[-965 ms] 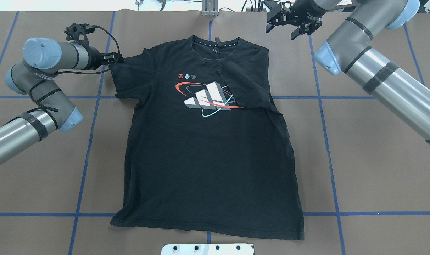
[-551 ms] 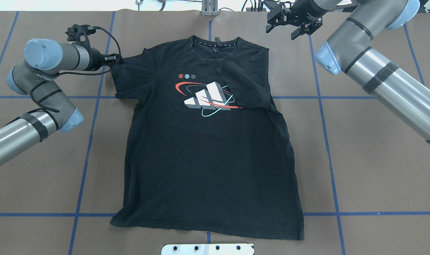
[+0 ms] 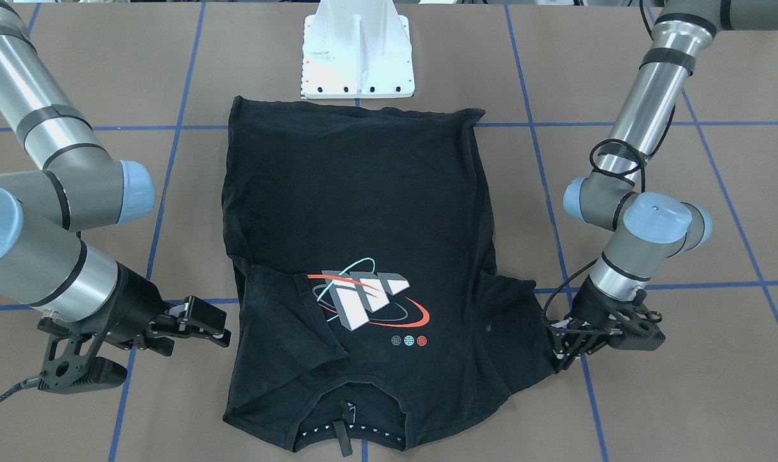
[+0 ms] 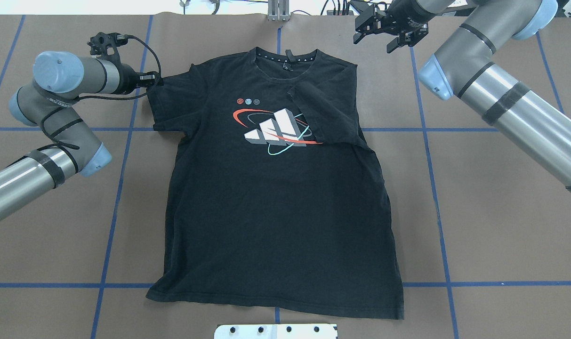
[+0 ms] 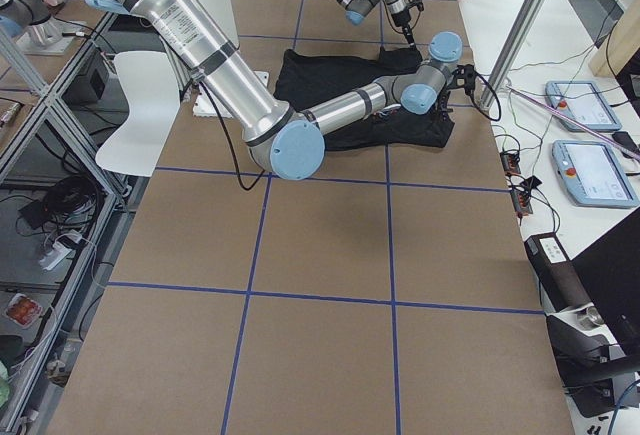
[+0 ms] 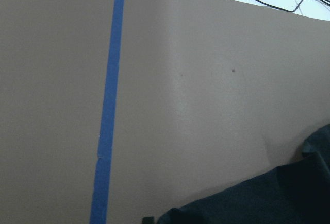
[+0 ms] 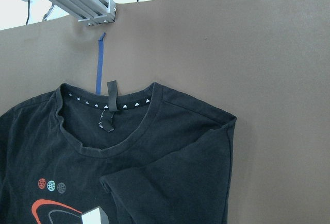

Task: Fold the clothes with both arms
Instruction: 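Reach the left gripper to the sleeve nearest it while the right arm withdraws, then fold the sleeve inward over the shirt body with the left gripper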

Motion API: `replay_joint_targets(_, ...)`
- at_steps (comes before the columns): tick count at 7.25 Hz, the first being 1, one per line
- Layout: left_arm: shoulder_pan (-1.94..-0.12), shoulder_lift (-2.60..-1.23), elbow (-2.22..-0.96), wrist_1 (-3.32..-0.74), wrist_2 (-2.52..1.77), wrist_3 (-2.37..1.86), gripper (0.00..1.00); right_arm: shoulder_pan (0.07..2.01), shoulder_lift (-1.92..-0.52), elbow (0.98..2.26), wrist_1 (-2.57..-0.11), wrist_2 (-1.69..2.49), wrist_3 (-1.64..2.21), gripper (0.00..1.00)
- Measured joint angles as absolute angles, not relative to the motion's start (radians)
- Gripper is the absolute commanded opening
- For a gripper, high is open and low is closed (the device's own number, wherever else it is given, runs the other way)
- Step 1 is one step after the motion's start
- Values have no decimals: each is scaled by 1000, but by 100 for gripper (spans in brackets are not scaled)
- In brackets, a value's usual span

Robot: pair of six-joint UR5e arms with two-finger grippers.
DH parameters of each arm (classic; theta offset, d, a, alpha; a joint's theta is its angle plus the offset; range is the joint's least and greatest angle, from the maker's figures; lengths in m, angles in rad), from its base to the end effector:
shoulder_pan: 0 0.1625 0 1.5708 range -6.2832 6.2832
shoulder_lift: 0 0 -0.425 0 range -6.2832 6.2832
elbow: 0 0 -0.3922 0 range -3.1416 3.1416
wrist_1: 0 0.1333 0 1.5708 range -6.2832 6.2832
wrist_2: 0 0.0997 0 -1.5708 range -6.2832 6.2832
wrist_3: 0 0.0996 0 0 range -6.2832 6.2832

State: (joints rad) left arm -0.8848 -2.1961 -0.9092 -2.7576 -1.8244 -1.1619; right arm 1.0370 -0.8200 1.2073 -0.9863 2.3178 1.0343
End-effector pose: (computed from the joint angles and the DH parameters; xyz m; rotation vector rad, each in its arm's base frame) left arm 0.4036 -0.6640 0.4696 0.5113 1.0512 -0.2749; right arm -0.3351 -0.6960 0.2840 0.1692 -1.1321 0.0820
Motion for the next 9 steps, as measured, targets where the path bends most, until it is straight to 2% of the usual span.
replay_joint_targets(2, -903, -2199, -922, -2754, -1836, -1182, 0, 1037, -821, 1207, -986, 2312, 1034, 100)
replay_joint_targets(4, -936, -2184, -1002, -2705, -1905, -1192, 0, 1037, -822, 1207, -986, 2310, 1034, 100)
replay_joint_targets(7, -925, -2120, -1314, -2440, -1949, -1350, 0, 1037, -825, 1206, -985, 2310, 1034, 100)
replay_joint_targets(9, -844, -2134, -1415, -2347, -1945, -1505, 0, 1037, -829, 1206, -985, 2310, 1034, 100)
